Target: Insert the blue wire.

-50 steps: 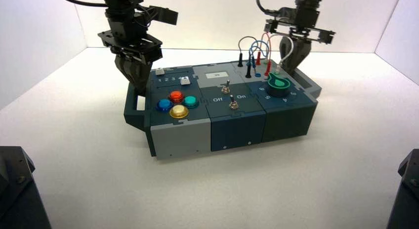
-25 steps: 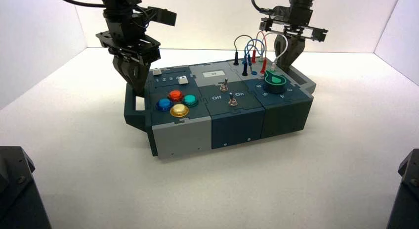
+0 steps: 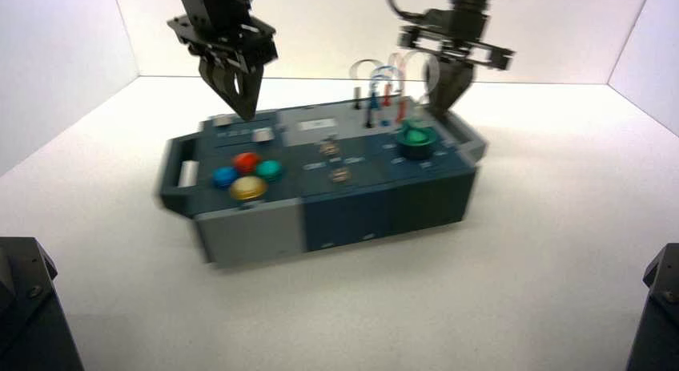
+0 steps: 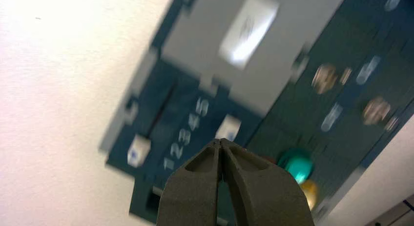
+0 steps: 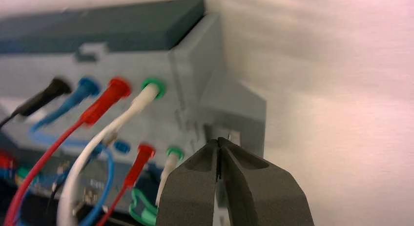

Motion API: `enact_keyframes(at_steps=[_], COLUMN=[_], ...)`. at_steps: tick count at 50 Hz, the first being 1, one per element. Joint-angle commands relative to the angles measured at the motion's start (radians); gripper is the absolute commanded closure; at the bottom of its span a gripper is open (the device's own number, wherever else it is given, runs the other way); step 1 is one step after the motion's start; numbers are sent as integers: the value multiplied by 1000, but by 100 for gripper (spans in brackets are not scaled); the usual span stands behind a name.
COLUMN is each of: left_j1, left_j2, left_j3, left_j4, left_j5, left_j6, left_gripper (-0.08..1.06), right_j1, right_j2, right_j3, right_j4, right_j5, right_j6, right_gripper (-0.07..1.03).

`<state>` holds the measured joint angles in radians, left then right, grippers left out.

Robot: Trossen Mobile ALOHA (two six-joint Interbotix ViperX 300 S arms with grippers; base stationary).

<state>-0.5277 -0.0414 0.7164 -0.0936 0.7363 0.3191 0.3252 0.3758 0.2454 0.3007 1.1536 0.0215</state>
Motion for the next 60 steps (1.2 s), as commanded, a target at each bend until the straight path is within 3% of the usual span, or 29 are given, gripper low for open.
enact_keyframes(at_steps=[1,14,24,32,47,52,60], left_j1=[2,-17,-25,-25,-23,-15,11], left_j2=[-38,-44,-54,-69,-107,-114,-117], left_j3=[-26,-43,-69,-121,-202,-235,-253], left_j4=[3,5,3,5,6,6,5], left_j5=[8,5,18,46,66,66,61], left_j6=[5,12,9,9,9,5,-5], left_gripper=[101,101,101,101,101,101,101], right_j1=[26,23,23,25,72,123,198], right_j2=[-74,-104,-166,-253,-420,-465,-480], right_j3=[-12,-6,-11,-5,80,152,239], right_j4=[15,-40,-72,-69,-25,-23,-26], right_j5=[18,21,23,23,-37,-91,-195], right_j6=[6,48,48,48,14,-14,-12], right_gripper=[99,99,99,99,99,99,99])
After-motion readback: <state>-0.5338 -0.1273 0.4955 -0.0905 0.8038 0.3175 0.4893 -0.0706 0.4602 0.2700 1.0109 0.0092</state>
